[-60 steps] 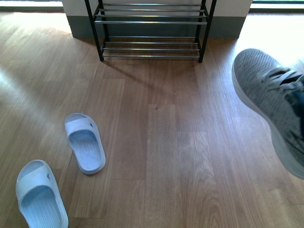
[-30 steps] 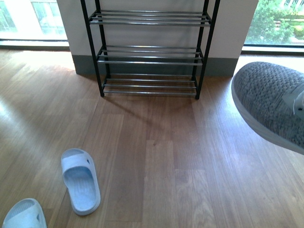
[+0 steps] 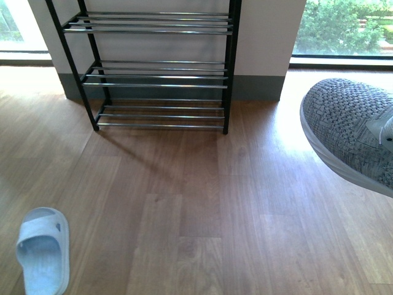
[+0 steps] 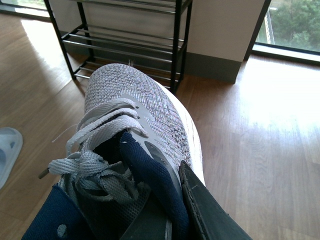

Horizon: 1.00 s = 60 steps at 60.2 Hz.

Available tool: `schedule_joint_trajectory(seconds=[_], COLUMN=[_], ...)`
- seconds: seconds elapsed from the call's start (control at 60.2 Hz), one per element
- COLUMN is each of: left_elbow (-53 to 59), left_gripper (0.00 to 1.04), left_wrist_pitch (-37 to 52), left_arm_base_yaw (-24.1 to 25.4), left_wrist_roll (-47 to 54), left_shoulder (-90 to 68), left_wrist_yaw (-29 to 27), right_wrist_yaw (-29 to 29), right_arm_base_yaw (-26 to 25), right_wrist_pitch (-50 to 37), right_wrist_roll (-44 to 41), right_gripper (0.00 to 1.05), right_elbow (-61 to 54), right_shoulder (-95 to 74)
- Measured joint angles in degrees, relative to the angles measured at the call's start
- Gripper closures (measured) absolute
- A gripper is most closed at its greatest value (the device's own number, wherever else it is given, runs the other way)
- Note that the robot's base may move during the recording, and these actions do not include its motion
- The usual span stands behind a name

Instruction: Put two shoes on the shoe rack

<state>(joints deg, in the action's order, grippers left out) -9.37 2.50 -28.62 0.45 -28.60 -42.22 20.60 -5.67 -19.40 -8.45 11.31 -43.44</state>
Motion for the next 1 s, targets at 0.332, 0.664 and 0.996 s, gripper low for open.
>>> schedule_joint_trajectory(seconds=[0.332, 0.664, 0.996], left_elbow=[0.00, 0.00, 0.00], left_gripper=[1.02, 1.02, 1.02], left_wrist_pitch=[0.00, 0.00, -0.02], left_arm_base_yaw=[-0.07, -0.04, -0.04], left_wrist_roll=[0.02, 0.02, 0.04], left_shoulder=[-0.04, -0.04, -0.07], left_wrist_yaw=[0.28, 0.13, 0.13], right_wrist_yaw=[-0.22, -0.02, -0.02], right_arm_base_yaw=[-0.07, -0.02, -0.02], right_wrist_pitch=[0.00, 0.00, 0.00], right_wrist_roll=[-0.02, -0.02, -0.02], right_gripper=[1.03, 1.03, 1.03], right_elbow=[0.00, 0.00, 0.00], right_shoulder=[0.02, 0.00, 0.00])
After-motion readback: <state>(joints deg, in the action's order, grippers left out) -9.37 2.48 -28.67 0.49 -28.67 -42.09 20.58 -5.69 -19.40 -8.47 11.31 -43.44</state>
